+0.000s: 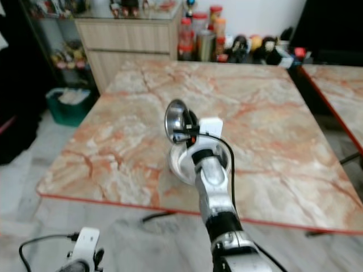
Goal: Setting the table
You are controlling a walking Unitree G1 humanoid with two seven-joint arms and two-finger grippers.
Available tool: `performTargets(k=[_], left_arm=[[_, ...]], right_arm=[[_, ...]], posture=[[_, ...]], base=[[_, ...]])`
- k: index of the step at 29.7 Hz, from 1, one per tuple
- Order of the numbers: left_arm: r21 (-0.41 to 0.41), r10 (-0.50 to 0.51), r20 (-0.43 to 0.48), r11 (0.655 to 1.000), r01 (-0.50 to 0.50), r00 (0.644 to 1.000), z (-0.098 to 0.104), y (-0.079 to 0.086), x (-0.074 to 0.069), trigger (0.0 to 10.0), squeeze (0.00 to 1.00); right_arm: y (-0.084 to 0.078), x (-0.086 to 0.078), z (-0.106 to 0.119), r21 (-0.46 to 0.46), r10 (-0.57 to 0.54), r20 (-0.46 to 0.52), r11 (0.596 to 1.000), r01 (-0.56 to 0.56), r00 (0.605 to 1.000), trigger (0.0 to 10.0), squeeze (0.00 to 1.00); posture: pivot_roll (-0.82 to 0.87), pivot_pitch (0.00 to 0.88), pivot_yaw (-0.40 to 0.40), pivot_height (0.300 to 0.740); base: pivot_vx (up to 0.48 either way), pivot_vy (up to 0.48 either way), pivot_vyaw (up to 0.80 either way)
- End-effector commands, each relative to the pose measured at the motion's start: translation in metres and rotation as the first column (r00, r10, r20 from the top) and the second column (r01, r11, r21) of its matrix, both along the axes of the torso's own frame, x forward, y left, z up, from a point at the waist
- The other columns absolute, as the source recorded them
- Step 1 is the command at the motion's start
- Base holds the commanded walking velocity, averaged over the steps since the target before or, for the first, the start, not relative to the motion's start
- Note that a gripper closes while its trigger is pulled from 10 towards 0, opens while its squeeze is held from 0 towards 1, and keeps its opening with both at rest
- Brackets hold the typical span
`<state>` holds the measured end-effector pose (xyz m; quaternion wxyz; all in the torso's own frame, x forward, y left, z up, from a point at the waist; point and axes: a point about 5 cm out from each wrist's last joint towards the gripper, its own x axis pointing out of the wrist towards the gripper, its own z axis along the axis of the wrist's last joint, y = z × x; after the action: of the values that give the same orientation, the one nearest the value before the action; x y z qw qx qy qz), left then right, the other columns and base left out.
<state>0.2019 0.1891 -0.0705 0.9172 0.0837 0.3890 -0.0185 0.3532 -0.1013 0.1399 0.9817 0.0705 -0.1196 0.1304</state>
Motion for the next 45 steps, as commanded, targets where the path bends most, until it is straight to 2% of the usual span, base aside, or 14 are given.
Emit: performTargets(k=[1, 11, 15, 16, 18, 21, 22, 23, 27, 31, 37, 40, 43, 45], left_arm=[[-0.018, -0.001, 0.002, 1.000, 0.001, 1.000, -0.001, -0.007, 0.000, 10.0, 0.00], [-0.018, -0.002, 0.011, 1.000, 0.002, 1.000, 0.000, -0.006, 0.000, 10.0, 0.00], [-0.017, -0.004, 0.007, 1.000, 0.004, 1.000, -0.001, -0.006, -0.001, 10.0, 0.00], [-0.017, -0.005, 0.006, 1.000, 0.005, 1.000, -0.001, -0.006, -0.001, 10.0, 0.00], [-0.017, -0.006, 0.006, 1.000, 0.006, 1.000, -0.001, -0.006, -0.001, 10.0, 0.00], [-0.018, -0.008, 0.006, 1.000, 0.008, 1.000, -0.001, -0.006, -0.002, 10.0, 0.00], [-0.019, -0.011, 0.006, 1.000, 0.011, 1.000, -0.001, -0.006, -0.002, 10.0, 0.00], [-0.018, -0.013, 0.006, 1.000, 0.013, 1.000, -0.001, -0.006, -0.002, 10.0, 0.00], [-0.015, -0.019, 0.004, 1.000, 0.019, 1.000, -0.001, -0.006, -0.002, 10.0, 0.00], [-0.012, -0.029, 0.001, 1.000, 0.029, 1.000, -0.001, -0.005, -0.002, 10.0, 0.00], [-0.009, -0.037, 0.002, 0.999, 0.037, 0.999, -0.001, -0.004, -0.001, 10.0, 0.00], [-0.009, -0.039, 0.003, 0.999, 0.039, 0.999, 0.000, -0.003, -0.001, 10.0, 0.00], [-0.009, -0.034, 0.006, 0.999, 0.035, 0.999, 0.000, -0.003, 0.000, 10.0, 0.00], [-0.010, -0.032, 0.007, 0.999, 0.032, 0.999, 0.000, -0.003, 0.000, 10.0, 0.00]], right_arm=[[-0.009, 0.000, 0.003, 0.008, -0.022, 0.012, 1.000, 0.022, 1.000, 10.0, 0.00], [-0.001, -0.008, 0.009, 0.048, 0.050, 0.034, 0.998, -0.052, 0.998, 10.0, 0.00], [-0.004, -0.011, 0.012, 0.103, 0.013, 0.034, 0.995, -0.016, 0.999, 10.0, 0.00], [-0.010, -0.012, 0.013, 0.166, -0.035, 0.020, 0.986, 0.031, 0.999, 10.0, 0.00], [-0.014, -0.012, 0.014, 0.228, -0.071, -0.003, 0.971, 0.069, 0.998, 10.0, 0.00], [-0.019, -0.013, 0.014, 0.315, -0.096, -0.042, 0.943, 0.104, 0.995, 10.0, 0.00], [-0.022, -0.018, 0.012, 0.378, -0.090, -0.073, 0.919, 0.111, 0.993, 10.0, 0.00], [-0.023, -0.023, 0.009, 0.403, -0.078, -0.096, 0.909, 0.110, 0.992, 10.0, 0.00], [-0.024, -0.032, -0.001, 0.433, -0.053, -0.143, 0.895, 0.110, 0.988, 10.0, 0.00], [-0.027, -0.042, -0.017, 0.499, -0.046, -0.245, 0.851, 0.167, 0.969, 10.0, 0.00], [-0.022, -0.046, -0.018, 0.565, 0.002, -0.285, 0.808, 0.166, 0.959, 10.0, 0.00], [-0.020, -0.046, -0.017, 0.568, 0.012, -0.291, 0.807, 0.162, 0.957, 10.0, 0.00], [-0.018, -0.048, -0.018, 0.605, 0.037, -0.320, 0.777, 0.174, 0.947, 10.0, 0.00], [-0.018, -0.049, -0.019, 0.609, 0.042, -0.333, 0.772, 0.181, 0.942, 10.0, 0.00]], posture=[[-0.05, 0.000, 0.013, 0.736], [-0.05, 0.000, 0.015, 0.736], [-0.05, 0.000, 0.014, 0.736], [-0.06, 0.000, 0.016, 0.736], [-0.06, 0.000, 0.016, 0.736], [-0.06, 0.000, 0.016, 0.736], [-0.06, 0.000, 0.016, 0.736], [-0.06, 0.000, 0.016, 0.736], [-0.07, 0.000, 0.020, 0.736], [-0.07, 0.000, 0.026, 0.736], [-0.07, 0.000, 0.033, 0.736], [-0.07, 0.000, 0.032, 0.736], [-0.07, 0.000, 0.030, 0.736], [-0.06, 0.000, 0.027, 0.736]], base=[[0.000, 0.000, 0.00], [0.000, 0.000, 0.00], [0.000, 0.000, 0.00], [0.000, 0.000, 0.00], [0.000, 0.000, 0.00], [0.000, 0.000, 0.00], [0.000, 0.000, 0.00], [0.000, 0.000, 0.00], [0.000, 0.000, 0.00], [0.000, 0.000, 0.00], [0.000, 0.000, 0.00], [0.000, 0.000, 0.00], [0.000, 0.000, 0.00], [0.000, 0.000, 0.00]])
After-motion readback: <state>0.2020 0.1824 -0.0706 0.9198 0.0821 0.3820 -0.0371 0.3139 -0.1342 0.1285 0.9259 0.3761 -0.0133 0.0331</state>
